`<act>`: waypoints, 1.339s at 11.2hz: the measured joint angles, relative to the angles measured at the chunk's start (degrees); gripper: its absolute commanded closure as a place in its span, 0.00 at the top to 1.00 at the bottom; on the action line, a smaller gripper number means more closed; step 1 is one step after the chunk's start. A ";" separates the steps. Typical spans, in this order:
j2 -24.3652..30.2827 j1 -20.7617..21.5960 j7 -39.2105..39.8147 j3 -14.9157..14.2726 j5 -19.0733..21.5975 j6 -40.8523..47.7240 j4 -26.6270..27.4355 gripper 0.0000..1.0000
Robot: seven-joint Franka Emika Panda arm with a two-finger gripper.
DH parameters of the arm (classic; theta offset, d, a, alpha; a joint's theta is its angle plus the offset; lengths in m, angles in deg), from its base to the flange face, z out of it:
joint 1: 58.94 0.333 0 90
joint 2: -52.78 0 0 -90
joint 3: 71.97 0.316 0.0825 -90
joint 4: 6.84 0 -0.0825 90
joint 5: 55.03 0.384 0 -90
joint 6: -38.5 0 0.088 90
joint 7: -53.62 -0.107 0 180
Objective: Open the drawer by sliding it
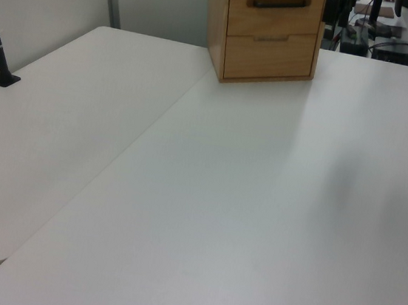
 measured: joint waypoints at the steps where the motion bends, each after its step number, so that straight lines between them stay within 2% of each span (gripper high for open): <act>1: 0.00 -0.28 0.00 0.52 0.00 0.00 0.00 1.00; 12: 0.00 -0.42 0.00 0.68 0.00 0.00 0.27 1.00; 15: 0.00 -0.45 3.26 0.69 -0.01 0.00 0.29 1.00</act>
